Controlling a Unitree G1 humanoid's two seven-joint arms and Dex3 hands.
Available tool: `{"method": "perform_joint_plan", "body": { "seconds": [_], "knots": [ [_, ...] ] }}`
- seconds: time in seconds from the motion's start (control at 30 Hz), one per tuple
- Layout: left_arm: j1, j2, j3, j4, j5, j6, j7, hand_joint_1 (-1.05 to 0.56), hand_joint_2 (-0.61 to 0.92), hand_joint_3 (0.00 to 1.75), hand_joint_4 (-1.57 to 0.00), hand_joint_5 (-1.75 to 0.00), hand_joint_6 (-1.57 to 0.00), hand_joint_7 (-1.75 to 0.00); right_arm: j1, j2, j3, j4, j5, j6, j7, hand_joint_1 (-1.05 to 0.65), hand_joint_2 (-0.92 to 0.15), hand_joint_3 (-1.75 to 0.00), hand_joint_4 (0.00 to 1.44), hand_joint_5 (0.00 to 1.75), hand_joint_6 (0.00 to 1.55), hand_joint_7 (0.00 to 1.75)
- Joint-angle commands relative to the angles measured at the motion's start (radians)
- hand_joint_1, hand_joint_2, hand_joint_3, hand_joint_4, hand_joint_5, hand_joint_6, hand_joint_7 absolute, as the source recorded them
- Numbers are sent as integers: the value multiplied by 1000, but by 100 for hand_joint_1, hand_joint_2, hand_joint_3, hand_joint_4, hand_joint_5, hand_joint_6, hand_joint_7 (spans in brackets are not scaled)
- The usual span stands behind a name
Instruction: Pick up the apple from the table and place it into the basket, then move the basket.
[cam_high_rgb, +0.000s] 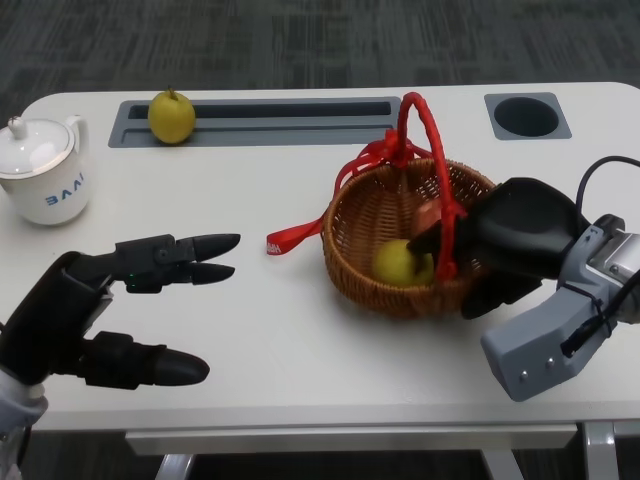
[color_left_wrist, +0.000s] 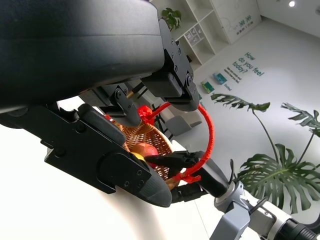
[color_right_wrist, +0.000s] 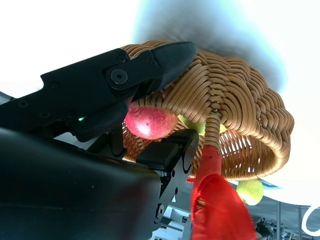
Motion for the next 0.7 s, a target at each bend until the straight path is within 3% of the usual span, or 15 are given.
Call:
{"method": "perform_joint_plan", "body": {
  "seconds": [0.03, 0.1, 0.17, 0.23, 0.3, 0.37, 0.5, 0.7],
  "knots": [
    [-9, 10, 5, -5, -15, -8, -9, -62, 76, 0, -86, -2, -66, -1, 31, -25, 20, 21, -29, -4, -48, -44, -92, -13, 79, 174, 82, 90],
    [-8, 11, 6, -7, -15, -10, -8, -62, 77, 0, -87, -2, -66, -1, 36, -29, 21, 28, -31, -13, -97, -45, -92, -13, 79, 175, 82, 91],
    [-9, 11, 7, -6, -15, -15, -7, -61, 77, 0, -88, -2, -67, -1, 38, -30, 20, 37, -29, -24, -118, -45, -92, -17, 79, 175, 75, 116],
    [-11, 11, 7, -5, -12, -17, -3, -61, 77, 0, -89, -3, -68, -1, 36, -29, 21, 45, -31, -32, -129, -44, -92, -22, 79, 175, 64, 154],
    [-13, 11, 8, -3, -8, -18, 0, -61, 78, 0, -90, -3, -69, -2, 38, -28, 19, 49, -30, -39, -134, -44, -92, -25, 81, 175, 60, 170],
    [-14, 12, 10, -2, -3, -21, 4, -60, 78, 0, -90, -3, -70, -2, 46, -29, 8, 53, -18, -53, -130, -44, -92, -25, 82, 175, 60, 167],
    [-15, 15, 11, -1, 5, -23, 8, -58, 79, 1, -91, -3, -70, -1, 55, -31, -10, 55, -2, -72, -125, -42, -92, -23, 83, 175, 64, 144],
    [-23, 8, 12, 12, 5, -36, 9, -56, 80, 1, -94, -3, -74, -3, 79, -49, -15, 33, -3, -106, -145, -42, -92, -20, 83, 175, 66, 139]
  ]
}}
